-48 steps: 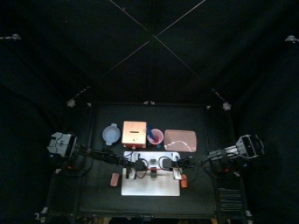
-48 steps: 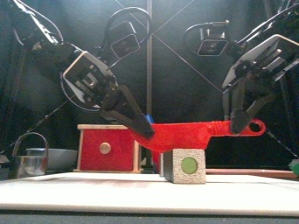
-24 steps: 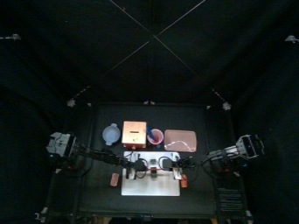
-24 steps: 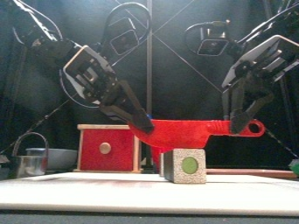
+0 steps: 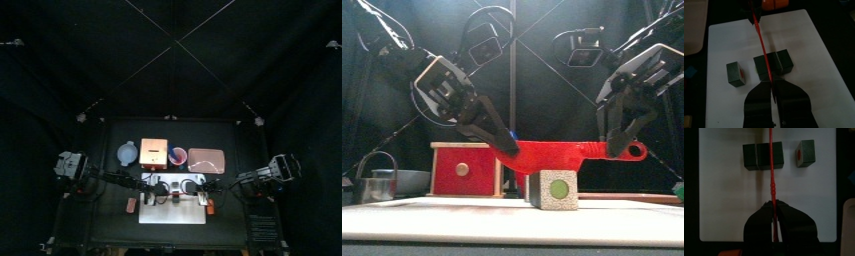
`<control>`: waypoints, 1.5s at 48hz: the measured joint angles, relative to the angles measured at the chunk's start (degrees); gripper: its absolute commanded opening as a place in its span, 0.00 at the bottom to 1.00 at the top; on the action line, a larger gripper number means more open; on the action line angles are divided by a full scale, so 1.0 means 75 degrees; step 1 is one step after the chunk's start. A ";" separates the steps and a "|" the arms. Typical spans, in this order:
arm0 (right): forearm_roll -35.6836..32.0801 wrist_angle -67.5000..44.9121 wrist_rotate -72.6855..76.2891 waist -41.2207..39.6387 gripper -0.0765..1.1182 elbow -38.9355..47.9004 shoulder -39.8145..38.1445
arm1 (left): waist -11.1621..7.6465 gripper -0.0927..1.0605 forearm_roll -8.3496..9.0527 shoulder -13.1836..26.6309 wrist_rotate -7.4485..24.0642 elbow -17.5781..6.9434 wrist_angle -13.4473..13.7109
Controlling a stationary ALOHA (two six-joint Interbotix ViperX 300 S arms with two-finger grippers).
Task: Place sushi on board then cut the sushi with the knife then place the pieces on the plate
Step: Cut the sushi into 4 pieces
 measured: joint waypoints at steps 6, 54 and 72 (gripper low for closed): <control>0.0000 -0.0012 0.0012 0.0000 0.34 0.0000 0.0047 | 0.0000 0.34 -0.0047 0.0082 0.0000 -0.0012 0.0000; 0.0164 0.0703 0.0000 0.0293 0.34 -0.0504 0.0000 | -0.0270 0.34 -0.0258 -0.0469 0.0023 -0.0070 0.0023; 0.0492 0.0703 0.0000 0.0410 0.34 -0.0598 0.0246 | -0.0457 0.34 -0.0258 -0.0070 0.0012 -0.0082 0.0012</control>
